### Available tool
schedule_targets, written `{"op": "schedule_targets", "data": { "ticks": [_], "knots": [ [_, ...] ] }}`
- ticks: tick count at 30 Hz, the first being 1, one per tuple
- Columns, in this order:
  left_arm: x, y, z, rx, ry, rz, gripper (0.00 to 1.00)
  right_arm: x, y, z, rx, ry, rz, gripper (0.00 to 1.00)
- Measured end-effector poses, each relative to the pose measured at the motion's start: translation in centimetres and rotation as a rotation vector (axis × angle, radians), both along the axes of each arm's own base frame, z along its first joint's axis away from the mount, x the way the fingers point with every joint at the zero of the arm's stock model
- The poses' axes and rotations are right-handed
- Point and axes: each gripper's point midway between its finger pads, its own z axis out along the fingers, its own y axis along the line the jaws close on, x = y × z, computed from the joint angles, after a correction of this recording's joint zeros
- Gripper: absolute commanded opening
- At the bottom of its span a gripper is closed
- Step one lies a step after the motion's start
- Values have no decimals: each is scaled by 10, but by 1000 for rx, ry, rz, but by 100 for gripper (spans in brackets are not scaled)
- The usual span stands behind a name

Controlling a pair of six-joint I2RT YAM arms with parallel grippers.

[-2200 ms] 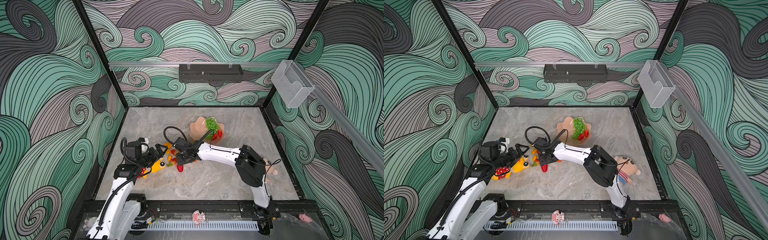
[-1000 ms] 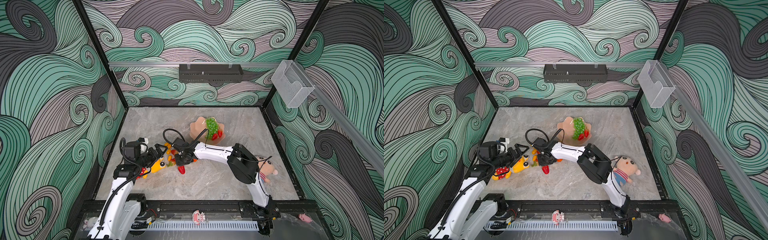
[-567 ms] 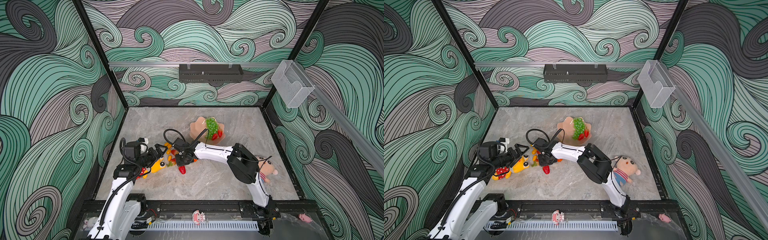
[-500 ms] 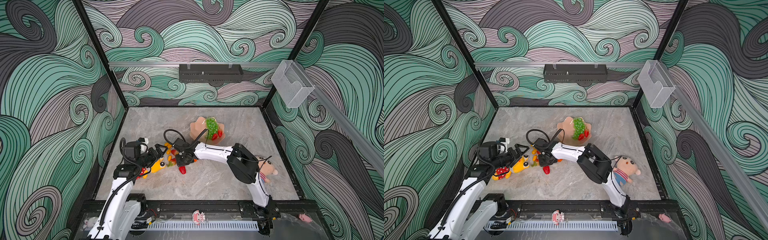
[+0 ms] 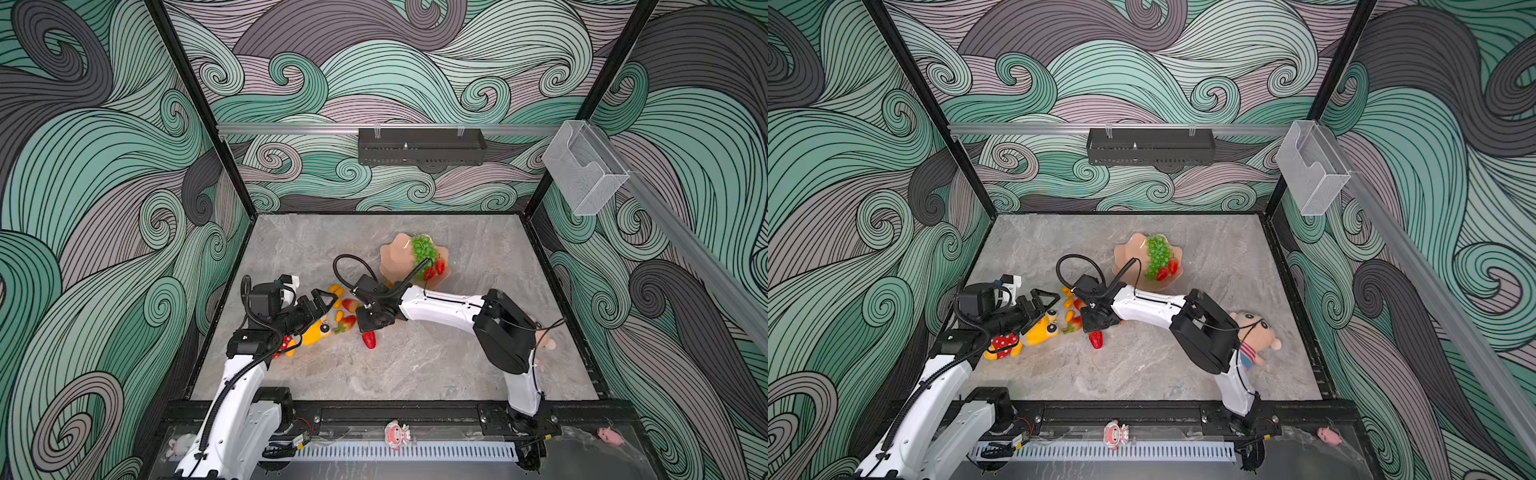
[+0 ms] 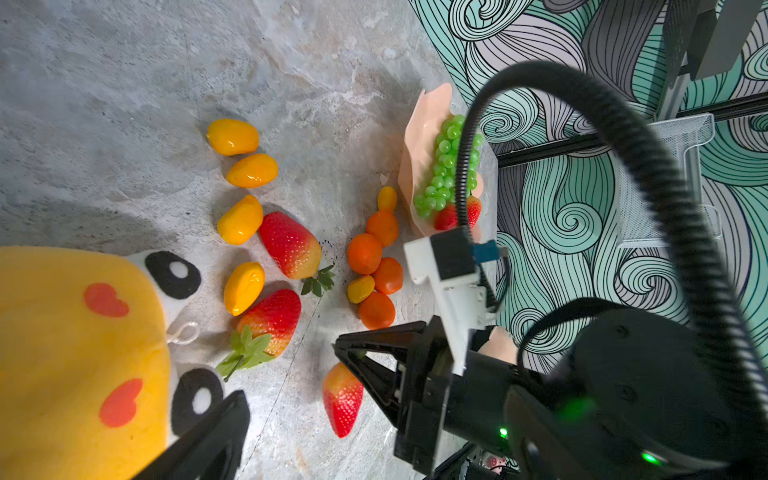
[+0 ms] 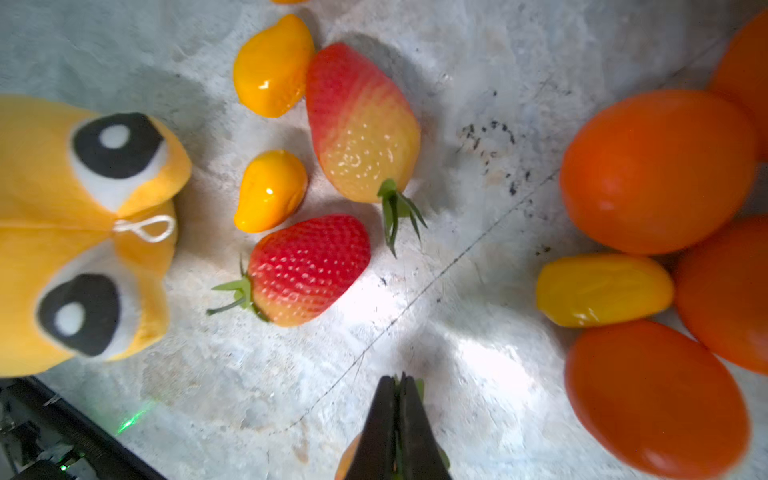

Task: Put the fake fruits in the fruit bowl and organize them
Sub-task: 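Lift the red strawberry and carry it over the pink bowl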

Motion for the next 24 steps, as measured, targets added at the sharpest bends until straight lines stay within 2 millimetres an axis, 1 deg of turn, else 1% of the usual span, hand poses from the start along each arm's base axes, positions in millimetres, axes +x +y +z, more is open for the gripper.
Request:
{"op": "schedule_targets", "data": {
  "ticks": [4,5,6,9,12,16,20,22,24],
  "knots": [
    [0,-3,-4,4,14,-15,99,0,-12,24,25,-50,-15,2],
    [0,-4,-5,5,20,-20,99,-1,-16,31,30,-64,-20,0],
    [0,-6,-6,5,24,-26,99,-1,-20,36,36,-73,-26,0],
    [-1,-14,-8,9,37,-59,98,1,-33,52,50,-103,-42,0],
    [1,-25,-9,17,52,-99,99,8,-49,70,66,-146,-71,0],
    [5,-44,-8,37,70,-163,99,17,-75,103,88,-238,-109,0],
    [11,-69,-3,57,64,-231,99,29,-98,143,118,-353,-140,0],
    [15,-80,-1,58,56,-252,98,32,-108,155,123,-415,-130,0],
    [20,-88,1,59,50,-267,99,33,-117,160,115,-474,-103,0]
  ]
}}
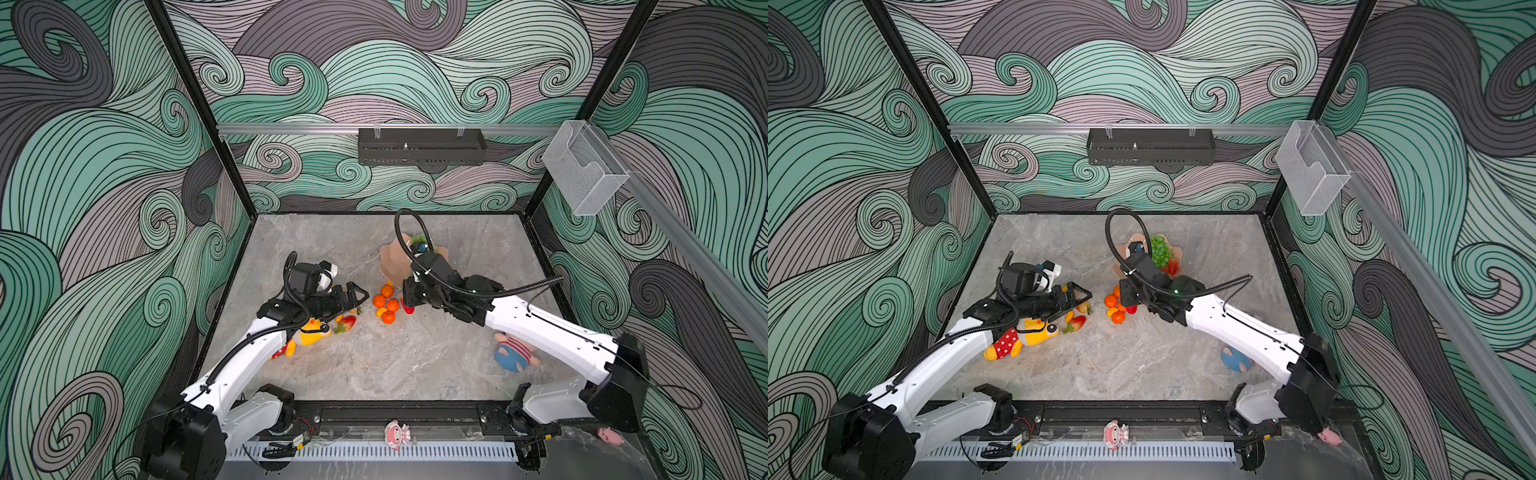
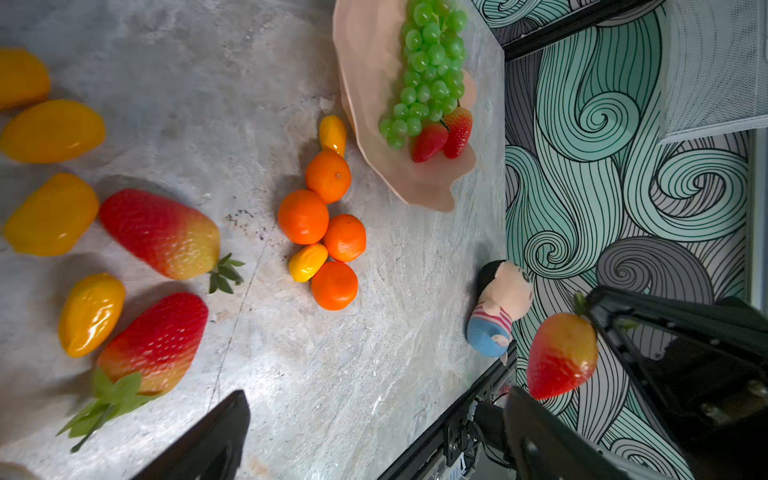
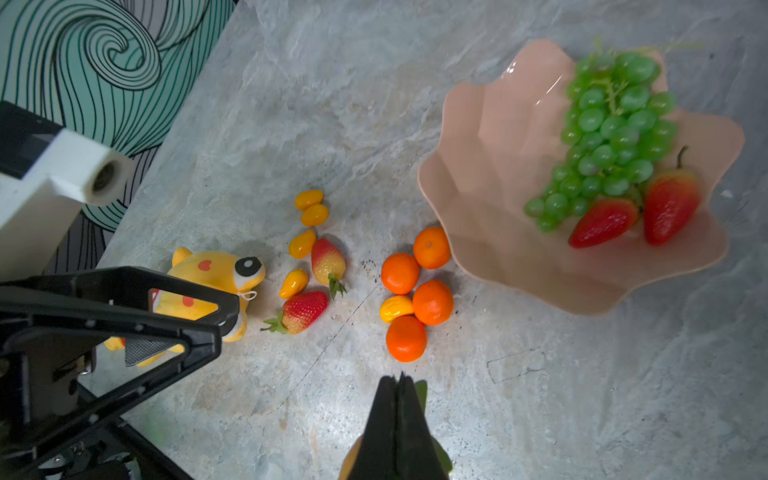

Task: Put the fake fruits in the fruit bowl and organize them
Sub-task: 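Lift the red strawberry and carry it over the pink bowl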

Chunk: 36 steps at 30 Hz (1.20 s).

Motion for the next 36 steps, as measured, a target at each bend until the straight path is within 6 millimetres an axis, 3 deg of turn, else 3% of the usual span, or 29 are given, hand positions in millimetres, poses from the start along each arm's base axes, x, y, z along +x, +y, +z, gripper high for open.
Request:
{"op": "schedule_targets", "data": {
  "ticks": [10,16,24,29,36],
  "knots": [
    [33,-36,8,-17,-16,-35,98,10,-26,15,-232,-232,140,0],
    [58,-50,11,-54,-18,-22,99,27,-27,13,-424,-321,240,0],
    [80,-54,11,-92,-12,22,99,78,-22,-33,-686,-254,386,0],
    [94,-42,12,-134,-25,86,99,101,-24,-64,-769,-184,438,0],
    [103,-22,-2,-172,-5,164,99,125,-23,-95,-823,-110,473,0]
  ]
}}
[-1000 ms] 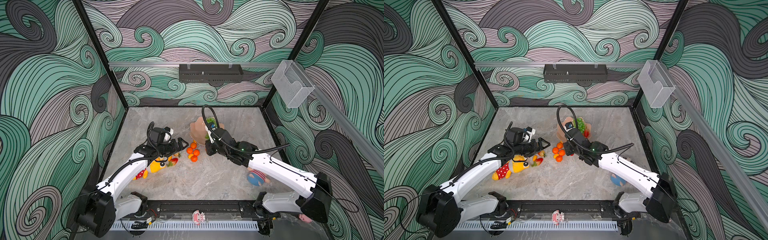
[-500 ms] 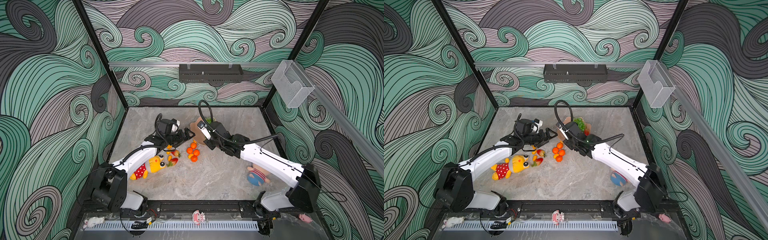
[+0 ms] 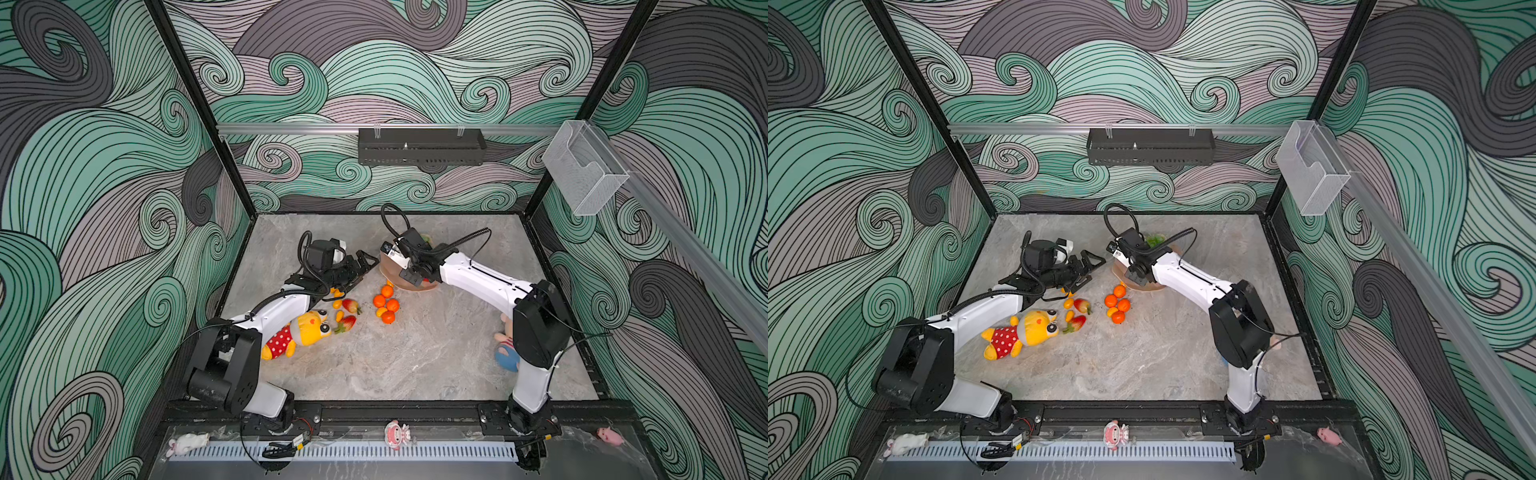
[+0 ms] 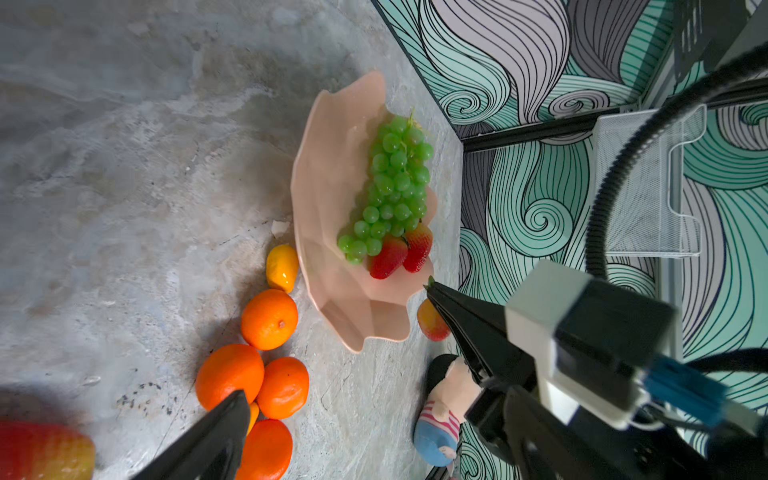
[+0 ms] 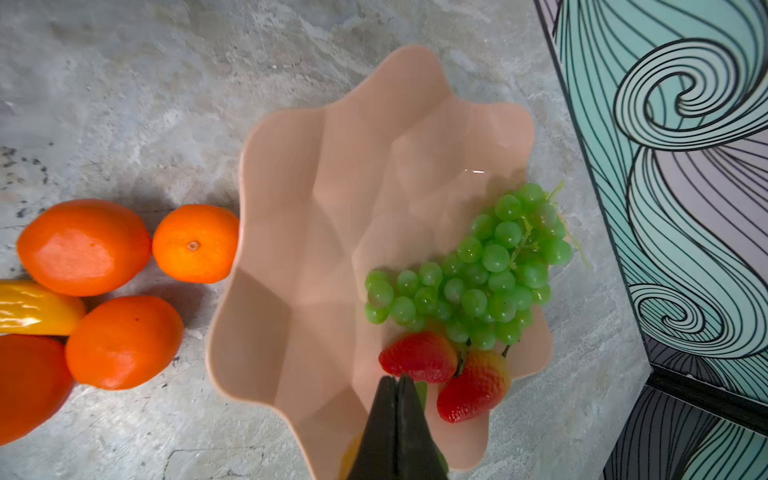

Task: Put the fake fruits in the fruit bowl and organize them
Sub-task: 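Lift the red strawberry and carry it over the pink bowl, then lower the strawberry beside the grapes and open the right gripper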

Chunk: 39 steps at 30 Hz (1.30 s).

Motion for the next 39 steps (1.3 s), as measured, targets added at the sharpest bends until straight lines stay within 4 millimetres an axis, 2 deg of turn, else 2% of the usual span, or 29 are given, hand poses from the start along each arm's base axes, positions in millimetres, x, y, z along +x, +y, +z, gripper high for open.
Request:
{"op": "schedule_targets", "data": {
  "ticks": [10,19,24,33,39],
  "knots": [
    [17,15,1,-40,-20,46,99,23,3,-36,-60,77,-18,0],
    [18,18,-1,-41,-16,43,98,20,-4,-64,-113,142,-23,0],
    [16,18,-4,-34,-14,38,99,18,-7,-72,-128,162,-25,0],
    [13,19,-9,-13,-14,26,99,18,-7,-73,-121,172,-19,22],
    [9,20,-10,9,-14,12,99,17,-6,-73,-105,182,-24,30]
  ]
}}
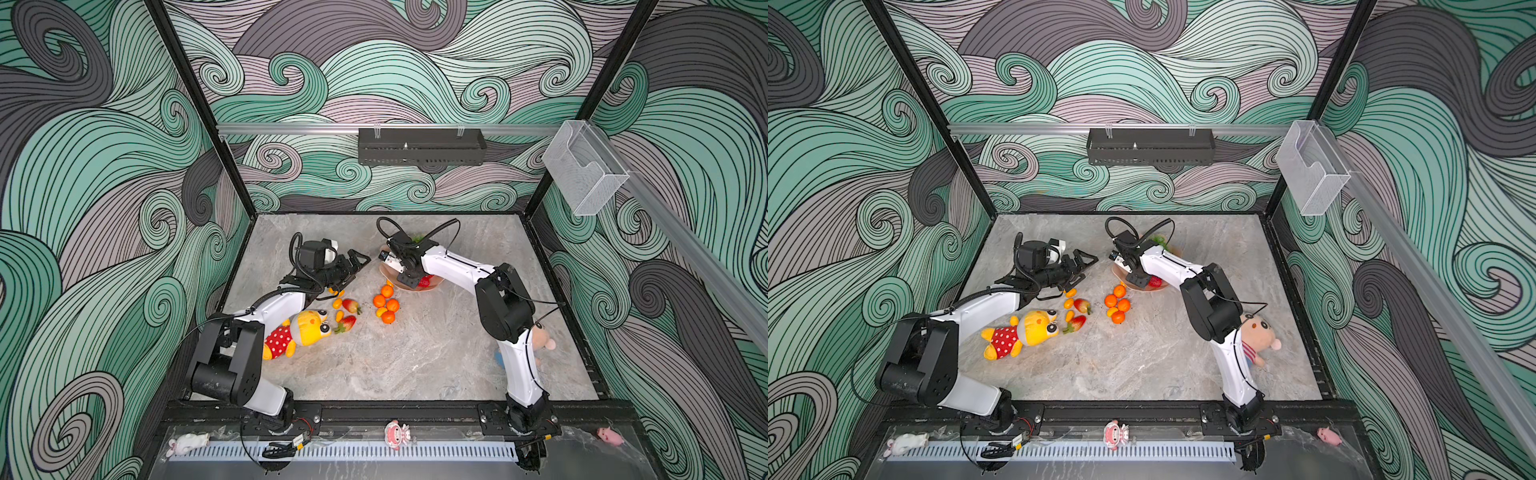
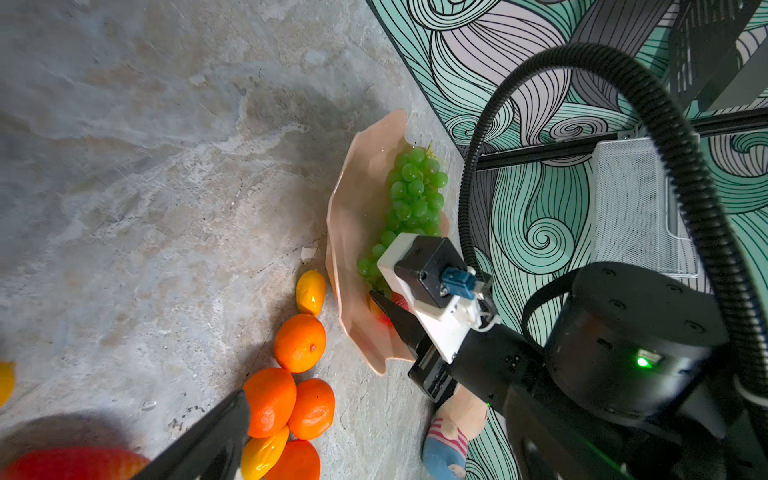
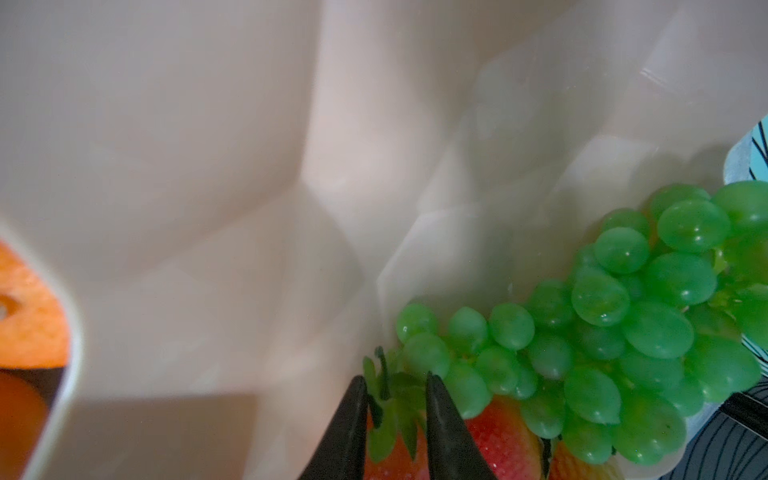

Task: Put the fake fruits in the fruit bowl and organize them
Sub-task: 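Lower the strawberry beside the grapes and open the right gripper, then move the right gripper back toward the fruits beside the plush toy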

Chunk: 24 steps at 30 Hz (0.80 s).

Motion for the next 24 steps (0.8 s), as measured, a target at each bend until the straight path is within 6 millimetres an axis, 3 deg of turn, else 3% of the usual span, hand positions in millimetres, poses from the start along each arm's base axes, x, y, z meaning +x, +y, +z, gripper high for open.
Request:
{"op": "schedule_targets", "data": {
  "ticks": [5,10,16,19,24],
  "knots": [
    [-10,3,11,28,-24,-17,99,-1,2,17,41,-18,-15,38],
    [-27,6,31,72,-77,-38,99,-9,2,59,145,-66,-56,48],
    [-55,11,51,140,-130,-56,98,-36,-3,103,342,-95,-180,59],
    [-73,16,54,173,-144,-61,98,-52,-6,109,426,-82,-261,60],
    [-101,26,48,247,-125,-86,98,-73,-4,104,522,-34,-414,61]
  ]
}}
